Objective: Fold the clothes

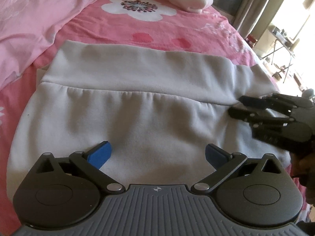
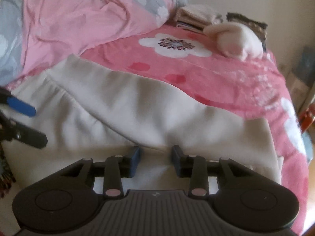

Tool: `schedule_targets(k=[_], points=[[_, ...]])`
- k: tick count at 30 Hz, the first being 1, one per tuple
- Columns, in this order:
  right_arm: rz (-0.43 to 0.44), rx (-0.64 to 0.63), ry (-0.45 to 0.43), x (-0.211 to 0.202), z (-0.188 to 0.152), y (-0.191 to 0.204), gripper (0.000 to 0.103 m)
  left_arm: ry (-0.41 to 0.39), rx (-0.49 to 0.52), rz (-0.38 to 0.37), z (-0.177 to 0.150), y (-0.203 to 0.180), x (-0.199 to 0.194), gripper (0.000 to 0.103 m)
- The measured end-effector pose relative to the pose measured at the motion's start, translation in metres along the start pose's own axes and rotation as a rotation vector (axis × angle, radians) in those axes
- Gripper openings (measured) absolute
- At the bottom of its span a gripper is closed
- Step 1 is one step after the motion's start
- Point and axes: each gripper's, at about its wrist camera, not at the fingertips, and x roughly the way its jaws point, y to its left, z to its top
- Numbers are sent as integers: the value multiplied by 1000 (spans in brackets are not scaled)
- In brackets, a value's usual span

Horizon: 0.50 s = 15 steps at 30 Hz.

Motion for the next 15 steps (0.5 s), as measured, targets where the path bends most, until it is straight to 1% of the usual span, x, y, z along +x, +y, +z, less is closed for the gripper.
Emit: schedule_targets(k=[1,3,5,7,10,12,15], points=[[-5,5,9,1,2,1,41,-6,6,-2,2,-1,-3,102],[-9,20,18,2,4,1,44,-46,20,-1,6,-1,-11,102],[-5,18,17,3,5,0,44,-82,32,-1,13,-2,-17,102],[0,24,16,4,5,-1,44,-95,43,13,19,-1,-18,102],[2,38,18,1,4,-1,44,-68,48,71,25,3,-4,101],[4,42,21,0,4,0,44,-4,20,116,26,8,11,99],[21,72,34,-5,11,-4,44,12,4,138,26,12,16,100]])
